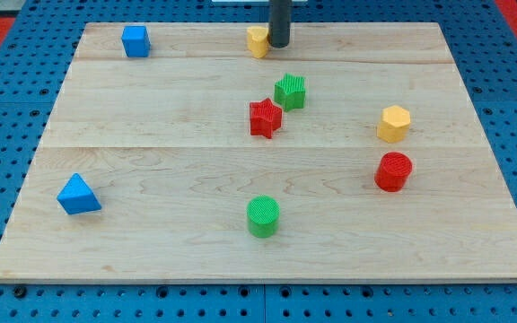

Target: Place red star above the green circle

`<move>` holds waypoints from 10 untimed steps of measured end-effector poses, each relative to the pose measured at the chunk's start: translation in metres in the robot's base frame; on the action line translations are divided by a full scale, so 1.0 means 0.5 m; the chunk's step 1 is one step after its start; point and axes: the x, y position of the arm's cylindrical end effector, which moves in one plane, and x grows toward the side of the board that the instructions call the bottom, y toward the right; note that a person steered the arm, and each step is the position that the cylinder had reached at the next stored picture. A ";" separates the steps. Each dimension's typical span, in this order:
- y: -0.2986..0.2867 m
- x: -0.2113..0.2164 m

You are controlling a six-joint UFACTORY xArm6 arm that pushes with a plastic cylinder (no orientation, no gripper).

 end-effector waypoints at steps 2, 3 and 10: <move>0.064 -0.057; 0.180 -0.011; -0.051 0.100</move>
